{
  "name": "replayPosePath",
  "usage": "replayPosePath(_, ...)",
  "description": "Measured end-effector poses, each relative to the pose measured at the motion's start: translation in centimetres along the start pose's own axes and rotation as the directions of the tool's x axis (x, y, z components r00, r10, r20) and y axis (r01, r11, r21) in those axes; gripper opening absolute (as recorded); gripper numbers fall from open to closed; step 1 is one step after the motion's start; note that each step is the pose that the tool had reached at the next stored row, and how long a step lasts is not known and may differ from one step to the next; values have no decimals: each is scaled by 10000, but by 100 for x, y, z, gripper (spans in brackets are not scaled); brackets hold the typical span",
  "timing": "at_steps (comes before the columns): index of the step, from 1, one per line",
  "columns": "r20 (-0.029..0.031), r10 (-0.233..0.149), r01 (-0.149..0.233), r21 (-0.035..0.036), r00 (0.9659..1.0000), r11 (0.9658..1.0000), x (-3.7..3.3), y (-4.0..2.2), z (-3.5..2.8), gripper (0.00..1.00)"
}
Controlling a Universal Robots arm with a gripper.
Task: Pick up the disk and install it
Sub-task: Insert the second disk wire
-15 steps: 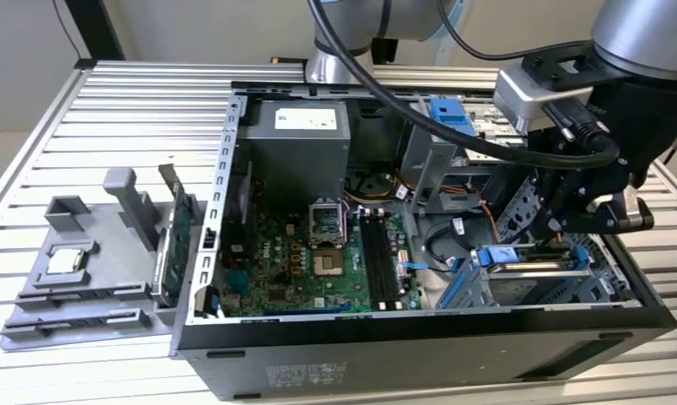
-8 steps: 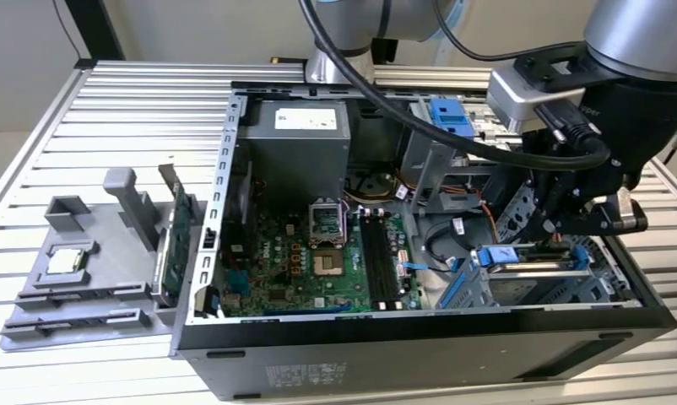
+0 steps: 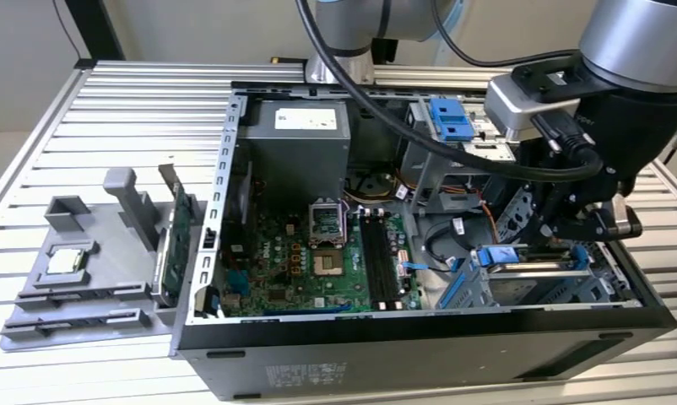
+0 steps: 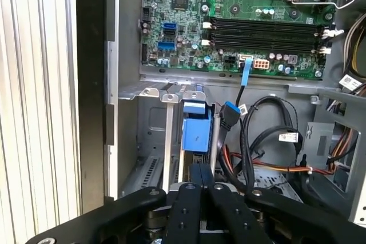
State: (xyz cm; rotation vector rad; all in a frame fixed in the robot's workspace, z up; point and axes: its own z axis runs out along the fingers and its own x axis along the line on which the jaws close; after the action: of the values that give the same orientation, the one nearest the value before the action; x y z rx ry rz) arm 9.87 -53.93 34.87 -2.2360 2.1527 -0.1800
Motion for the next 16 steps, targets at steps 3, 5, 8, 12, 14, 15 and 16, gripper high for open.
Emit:
replayPosePath(3, 0, 0, 0, 0, 10000, 10000, -7, 4, 47, 0)
replayPosePath(5, -4, 0, 0, -2, 10000, 10000, -13, 5, 59, 0)
replayPosePath(8, -27, -4, 4, -7, 10000, 10000, -19, 7, 80, 0)
replayPosePath(12, -81, -8, 8, -18, 10000, 10000, -22, 8, 87, 0)
replayPosePath(14, -77, -14, 13, -30, 10000, 10000, -20, 3, 45, 0)
replayPosePath(15, -78, -18, 17, -36, 10000, 10000, -20, 2, 33, 0)
replayPosePath(16, -75, -23, 23, -37, 10000, 10000, -21, -2, 35, 0)
